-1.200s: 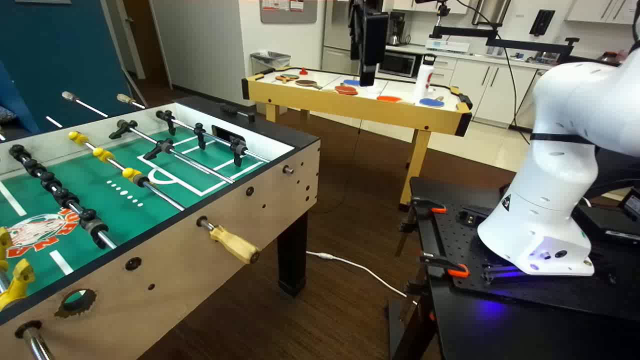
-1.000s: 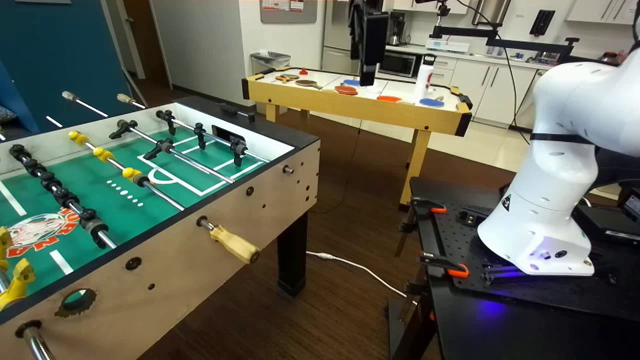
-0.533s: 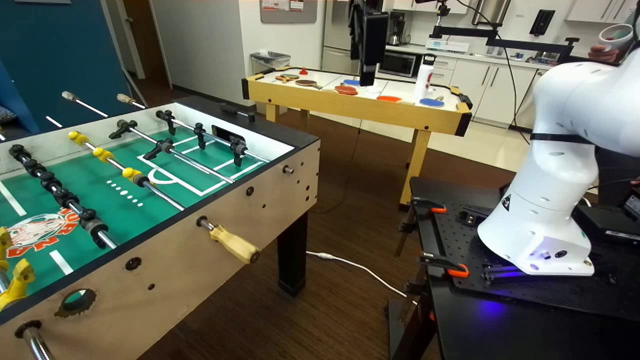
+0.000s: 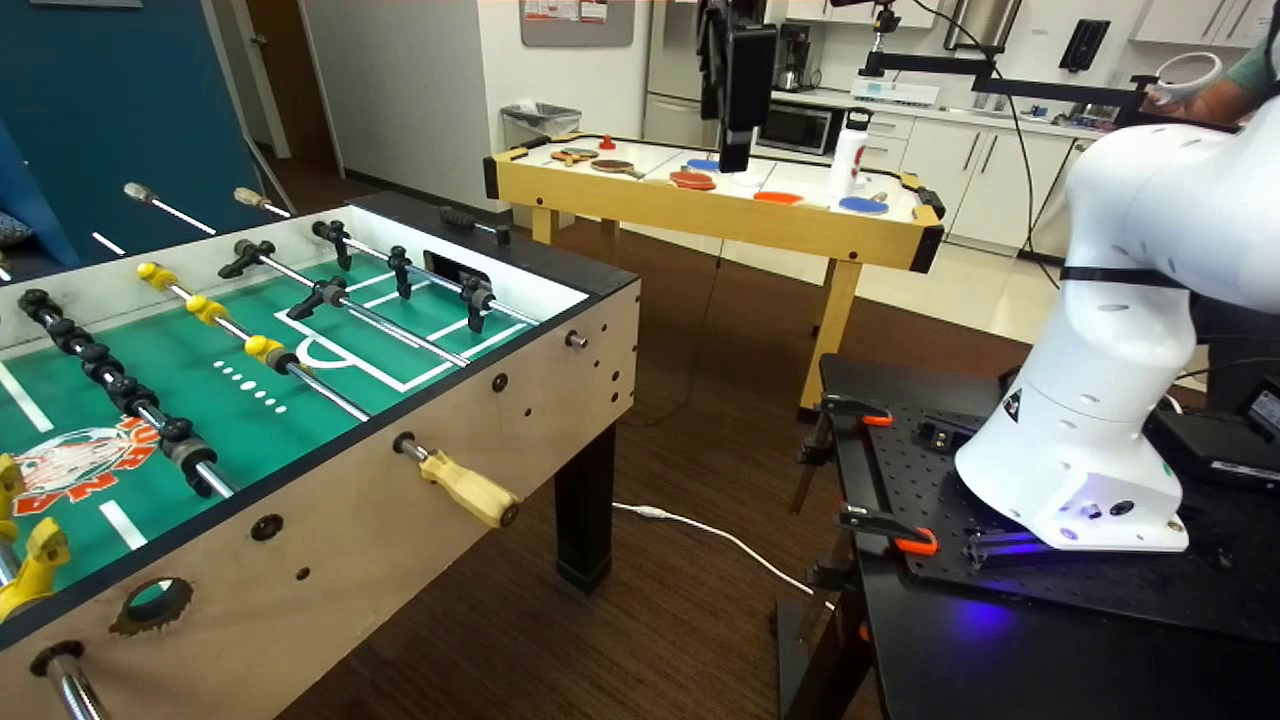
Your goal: Rotate the lest yellow rod
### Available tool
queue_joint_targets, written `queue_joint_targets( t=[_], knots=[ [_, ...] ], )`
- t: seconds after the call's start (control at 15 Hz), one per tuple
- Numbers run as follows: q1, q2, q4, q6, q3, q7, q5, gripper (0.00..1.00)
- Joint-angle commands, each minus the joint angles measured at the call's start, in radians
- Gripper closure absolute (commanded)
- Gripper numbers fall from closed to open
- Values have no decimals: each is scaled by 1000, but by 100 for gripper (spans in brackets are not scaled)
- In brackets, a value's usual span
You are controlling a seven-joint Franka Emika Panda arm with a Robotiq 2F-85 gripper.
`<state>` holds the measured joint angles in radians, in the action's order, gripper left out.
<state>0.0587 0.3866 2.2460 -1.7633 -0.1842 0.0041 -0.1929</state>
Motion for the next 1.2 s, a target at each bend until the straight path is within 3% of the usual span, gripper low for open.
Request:
queue_joint_targets(
  t=[0.0, 0.33, 0.6, 0.73, 0.8, 1.13],
  knots=[
    [19, -41, 5, -75, 6, 75, 0, 0],
    [11, -176, 80, -416, -3, 263, 4, 0],
    [11, -312, 148, -693, -14, 407, -61, 0],
    [19, -352, 159, -744, -11, 478, -116, 0],
    [27, -329, 153, -705, 6, 410, -75, 0],
    [36, -367, 154, -735, 9, 452, -99, 0]
  ],
)
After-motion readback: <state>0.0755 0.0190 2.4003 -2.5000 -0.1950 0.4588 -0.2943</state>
